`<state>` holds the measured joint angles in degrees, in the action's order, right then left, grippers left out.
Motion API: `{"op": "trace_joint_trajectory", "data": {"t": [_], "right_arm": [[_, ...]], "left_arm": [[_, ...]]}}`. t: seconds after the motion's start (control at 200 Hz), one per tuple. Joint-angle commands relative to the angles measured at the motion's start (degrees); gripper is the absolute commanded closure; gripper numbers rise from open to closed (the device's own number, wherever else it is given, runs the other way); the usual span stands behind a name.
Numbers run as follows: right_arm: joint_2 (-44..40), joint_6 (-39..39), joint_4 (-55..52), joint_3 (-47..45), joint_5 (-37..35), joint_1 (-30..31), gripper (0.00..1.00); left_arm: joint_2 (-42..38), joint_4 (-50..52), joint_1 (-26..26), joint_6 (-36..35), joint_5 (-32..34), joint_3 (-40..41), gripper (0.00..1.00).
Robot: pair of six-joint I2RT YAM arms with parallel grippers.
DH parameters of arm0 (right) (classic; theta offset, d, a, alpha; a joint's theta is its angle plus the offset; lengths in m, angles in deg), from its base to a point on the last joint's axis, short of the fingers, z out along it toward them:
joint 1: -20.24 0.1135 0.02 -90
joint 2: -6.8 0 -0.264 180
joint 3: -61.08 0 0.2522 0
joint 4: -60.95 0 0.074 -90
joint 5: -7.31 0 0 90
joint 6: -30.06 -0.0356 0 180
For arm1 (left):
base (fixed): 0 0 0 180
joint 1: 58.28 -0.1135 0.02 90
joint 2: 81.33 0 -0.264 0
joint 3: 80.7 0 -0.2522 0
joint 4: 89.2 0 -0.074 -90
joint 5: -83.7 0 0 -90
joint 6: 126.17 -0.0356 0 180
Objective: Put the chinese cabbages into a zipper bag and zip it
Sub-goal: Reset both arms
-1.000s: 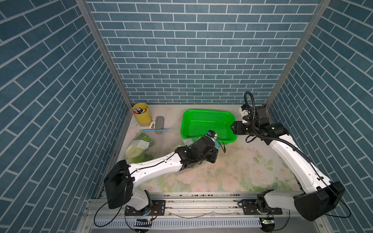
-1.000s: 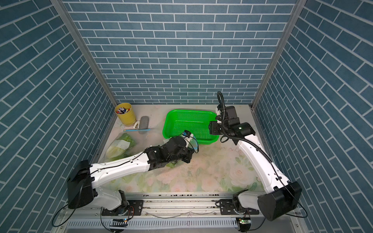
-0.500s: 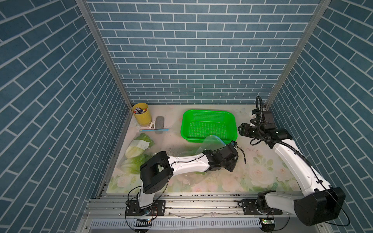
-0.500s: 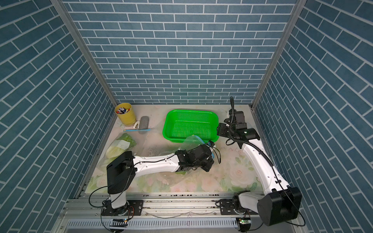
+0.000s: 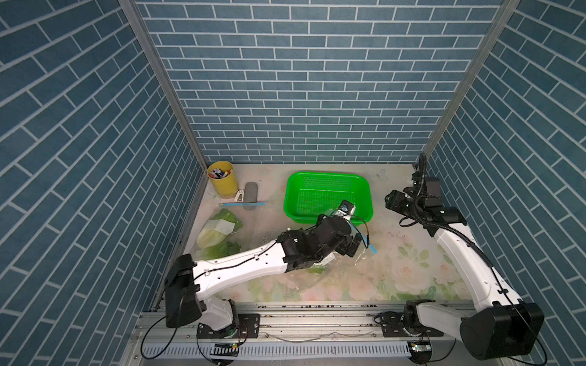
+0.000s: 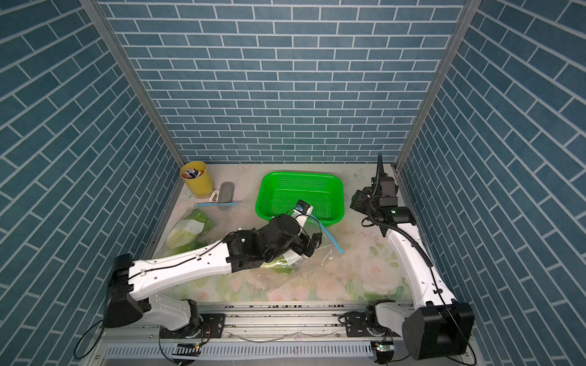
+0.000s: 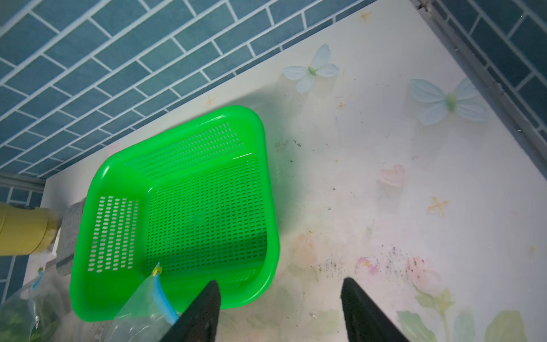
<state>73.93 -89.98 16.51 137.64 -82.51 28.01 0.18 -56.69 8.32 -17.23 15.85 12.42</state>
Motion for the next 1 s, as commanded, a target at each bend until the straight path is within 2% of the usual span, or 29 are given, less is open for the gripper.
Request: {"op": "trace_joint_trajectory", "data": {"t": [0.0, 0.12, 0.235, 0.39, 0.475, 0.55, 0.615, 0.68, 0.775, 0.945, 0.995], "right_arm": [[-1.4, -4.3, 3.2, -2.1, -6.7, -1.8, 0.28], [-1.0, -3.9, 5.4, -5.0, -14.4, -3.3, 0.22], [0.4, -1.8, 9.4, -9.3, -21.4, -3.8, 0.16], [2.3, 2.2, 17.9, -17.0, -30.5, -3.9, 0.11], [4.1, 3.7, 21.8, -20.1, -35.2, -3.9, 0.08], [6.4, 5.6, 25.4, -22.5, -37.9, -4.0, 0.04], [7.4, 6.8, 27.0, -23.1, -40.3, -4.1, 0.01], [7.8, 10.9, 32.6, -24.9, -39.6, -4.1, 0.01], [9.6, 13.0, 38.0, -27.6, -40.5, -4.1, 0.01], [13.5, 21.2, 59.4, -33.5, -33.3, -4.1, 0.01], [14.9, 23.3, 63.8, -34.3, -30.7, -4.2, 0.01]], "left_arm": [[-4.3, 8.0, -5.3, -2.0, 10.6, 2.0, 0.01], [-8.9, 13.8, -14.6, 1.0, 19.3, 3.6, 0.01], [-13.8, 13.7, -26.9, 2.9, 21.3, 9.1, 0.01], [-18.1, 4.8, -41.0, 2.7, 25.0, 21.0, 0.01], [-18.6, -0.9, -46.7, 0.6, 24.6, 26.1, 0.01], [-17.6, -7.8, -51.2, -2.5, 21.1, 30.5, 0.01], [-16.3, -13.4, -53.0, -5.3, 20.5, 33.5, 0.01], [-15.1, -19.8, -53.3, -8.7, 19.9, 37.2, 0.01], [-13.7, -29.8, -54.5, -11.3, 16.5, 41.9, 0.01], [-9.9, -47.2, -54.8, -16.4, 13.3, 48.7, 0.00], [-8.4, -49.4, -55.2, -18.0, 11.6, 48.9, 0.01]]}}
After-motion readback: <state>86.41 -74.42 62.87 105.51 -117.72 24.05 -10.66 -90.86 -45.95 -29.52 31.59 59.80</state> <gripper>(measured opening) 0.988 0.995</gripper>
